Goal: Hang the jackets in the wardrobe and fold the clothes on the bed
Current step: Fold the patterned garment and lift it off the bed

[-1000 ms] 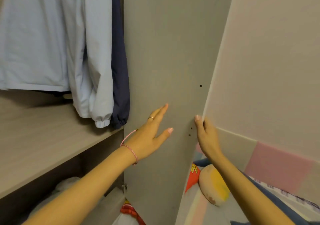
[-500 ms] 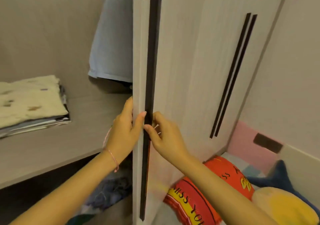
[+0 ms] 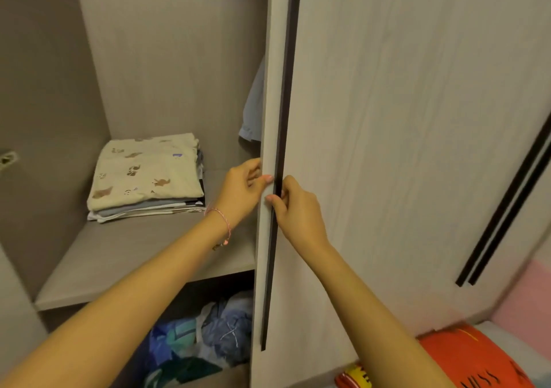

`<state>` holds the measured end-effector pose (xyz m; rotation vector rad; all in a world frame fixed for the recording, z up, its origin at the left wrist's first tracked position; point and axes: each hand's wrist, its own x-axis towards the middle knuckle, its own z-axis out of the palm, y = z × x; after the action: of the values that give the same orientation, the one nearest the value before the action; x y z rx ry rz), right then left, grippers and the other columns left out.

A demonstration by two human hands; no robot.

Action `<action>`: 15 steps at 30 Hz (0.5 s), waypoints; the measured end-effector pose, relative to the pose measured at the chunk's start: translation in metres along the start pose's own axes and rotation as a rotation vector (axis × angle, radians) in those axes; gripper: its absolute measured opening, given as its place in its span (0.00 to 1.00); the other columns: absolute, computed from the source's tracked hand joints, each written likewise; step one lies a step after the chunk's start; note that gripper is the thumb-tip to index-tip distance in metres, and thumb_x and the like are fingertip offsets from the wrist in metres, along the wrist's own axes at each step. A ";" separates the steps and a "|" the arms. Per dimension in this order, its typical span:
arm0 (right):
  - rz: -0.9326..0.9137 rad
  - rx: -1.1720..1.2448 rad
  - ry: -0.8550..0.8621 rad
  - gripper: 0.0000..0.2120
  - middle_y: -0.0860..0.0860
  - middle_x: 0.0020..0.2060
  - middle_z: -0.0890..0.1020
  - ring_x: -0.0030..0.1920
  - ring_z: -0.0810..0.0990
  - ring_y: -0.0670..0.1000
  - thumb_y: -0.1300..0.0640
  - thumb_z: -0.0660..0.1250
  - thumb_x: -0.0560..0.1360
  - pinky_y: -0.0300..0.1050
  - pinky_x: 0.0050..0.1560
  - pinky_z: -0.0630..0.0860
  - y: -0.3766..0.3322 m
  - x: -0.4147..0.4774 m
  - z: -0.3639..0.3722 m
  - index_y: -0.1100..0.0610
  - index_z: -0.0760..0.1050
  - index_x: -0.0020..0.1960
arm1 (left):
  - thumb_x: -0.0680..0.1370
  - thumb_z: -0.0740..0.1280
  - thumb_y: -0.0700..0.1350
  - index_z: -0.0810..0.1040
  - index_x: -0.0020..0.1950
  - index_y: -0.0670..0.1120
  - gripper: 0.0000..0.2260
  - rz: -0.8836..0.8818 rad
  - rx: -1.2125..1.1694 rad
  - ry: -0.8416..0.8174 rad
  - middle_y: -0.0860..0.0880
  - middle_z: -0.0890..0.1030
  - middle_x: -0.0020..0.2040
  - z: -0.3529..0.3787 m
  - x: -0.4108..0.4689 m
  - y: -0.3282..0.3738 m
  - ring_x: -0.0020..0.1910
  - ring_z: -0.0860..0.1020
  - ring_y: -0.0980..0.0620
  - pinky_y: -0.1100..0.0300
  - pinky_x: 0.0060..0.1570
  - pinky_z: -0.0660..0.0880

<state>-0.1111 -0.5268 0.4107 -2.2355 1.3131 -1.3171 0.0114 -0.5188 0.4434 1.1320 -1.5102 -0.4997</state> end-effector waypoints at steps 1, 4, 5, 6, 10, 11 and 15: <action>0.001 -0.006 0.009 0.10 0.46 0.30 0.72 0.30 0.72 0.44 0.52 0.64 0.78 0.37 0.31 0.69 0.000 -0.002 -0.001 0.54 0.66 0.43 | 0.77 0.64 0.36 0.72 0.65 0.39 0.16 0.002 0.009 -0.005 0.51 0.75 0.53 0.001 0.000 -0.001 0.57 0.73 0.56 0.82 0.46 0.68; -0.018 -0.011 0.008 0.10 0.45 0.29 0.71 0.29 0.71 0.43 0.51 0.64 0.78 0.33 0.29 0.66 0.006 -0.001 0.001 0.53 0.65 0.43 | 0.77 0.64 0.37 0.72 0.65 0.39 0.16 -0.003 0.031 -0.011 0.51 0.76 0.54 0.001 0.003 -0.009 0.57 0.73 0.56 0.81 0.48 0.68; -0.021 -0.011 0.009 0.10 0.44 0.29 0.71 0.29 0.71 0.43 0.51 0.64 0.78 0.33 0.29 0.66 0.007 0.000 0.002 0.53 0.65 0.43 | 0.77 0.65 0.37 0.72 0.65 0.39 0.16 -0.013 0.032 -0.010 0.49 0.77 0.55 0.002 0.006 -0.011 0.58 0.74 0.55 0.79 0.49 0.69; -0.020 -0.009 0.008 0.10 0.44 0.29 0.71 0.28 0.70 0.43 0.51 0.64 0.78 0.32 0.28 0.66 0.008 0.001 0.003 0.53 0.65 0.43 | 0.77 0.65 0.38 0.72 0.65 0.40 0.16 -0.029 0.047 -0.015 0.47 0.78 0.57 0.001 0.007 -0.012 0.59 0.74 0.54 0.76 0.52 0.70; 0.002 -0.031 0.012 0.11 0.46 0.29 0.71 0.29 0.70 0.44 0.50 0.64 0.78 0.35 0.30 0.67 0.007 0.003 0.003 0.53 0.65 0.42 | 0.77 0.65 0.40 0.72 0.66 0.41 0.17 -0.062 0.084 -0.057 0.44 0.79 0.59 -0.002 0.008 -0.011 0.61 0.76 0.50 0.60 0.61 0.72; 0.025 -0.046 0.008 0.12 0.47 0.29 0.72 0.29 0.71 0.46 0.49 0.64 0.78 0.38 0.30 0.68 0.006 0.003 0.002 0.54 0.65 0.42 | 0.77 0.65 0.40 0.73 0.65 0.41 0.16 -0.069 0.090 -0.060 0.44 0.79 0.59 -0.002 0.007 -0.010 0.60 0.76 0.50 0.61 0.59 0.73; 0.151 -0.256 -0.098 0.12 0.50 0.35 0.78 0.34 0.76 0.50 0.47 0.63 0.78 0.42 0.32 0.70 0.004 0.004 -0.003 0.55 0.69 0.43 | 0.78 0.63 0.40 0.73 0.65 0.42 0.15 -0.134 0.190 -0.045 0.43 0.80 0.54 0.004 0.003 -0.003 0.54 0.78 0.48 0.53 0.59 0.74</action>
<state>-0.1155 -0.5315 0.4125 -2.2737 1.6574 -1.0249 0.0086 -0.5236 0.4413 1.3848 -1.5522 -0.4821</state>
